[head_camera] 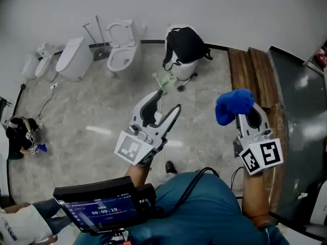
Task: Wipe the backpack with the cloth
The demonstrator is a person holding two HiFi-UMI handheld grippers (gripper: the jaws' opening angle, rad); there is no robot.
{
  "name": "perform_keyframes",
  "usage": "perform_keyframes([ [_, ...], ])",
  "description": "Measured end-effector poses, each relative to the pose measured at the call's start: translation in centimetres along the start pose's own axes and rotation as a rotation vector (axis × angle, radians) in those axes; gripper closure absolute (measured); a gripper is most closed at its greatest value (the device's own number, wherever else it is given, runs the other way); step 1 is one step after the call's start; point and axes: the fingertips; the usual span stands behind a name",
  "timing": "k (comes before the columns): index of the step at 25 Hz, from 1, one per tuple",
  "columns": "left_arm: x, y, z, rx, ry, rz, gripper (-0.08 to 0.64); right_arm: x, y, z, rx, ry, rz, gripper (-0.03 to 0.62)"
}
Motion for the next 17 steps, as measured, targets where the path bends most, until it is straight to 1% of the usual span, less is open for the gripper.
perform_keyframes([
  [2,0.5,-0.1,0.7,0.001,-0.002,-0.015,0.311,-0.1,0.5,0.1,0.006,-0.014,0.004,0.571],
  [7,1.2,1.8,4.1,0.022,0.005,0.008,0.311,-1.9,4.0,-0.6,0.022,-0.017,0.000,0.571],
  [13,1.5,2.1,5.3,0.031,0.006,0.017,0.311,-1.9,5.6,-0.3,0.018,-0.010,0.006,0.571],
  [17,1.3,1.6,5.3,0.032,0.004,0.009,0.311,-1.5,5.3,0.1,0.021,-0.011,0.009,0.571],
])
Point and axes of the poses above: the fingertips, and each gripper's own axes: y backward along the fingers, z to its right, x out of its top, and after that the axes turned 11 degrees about -y, right-handed
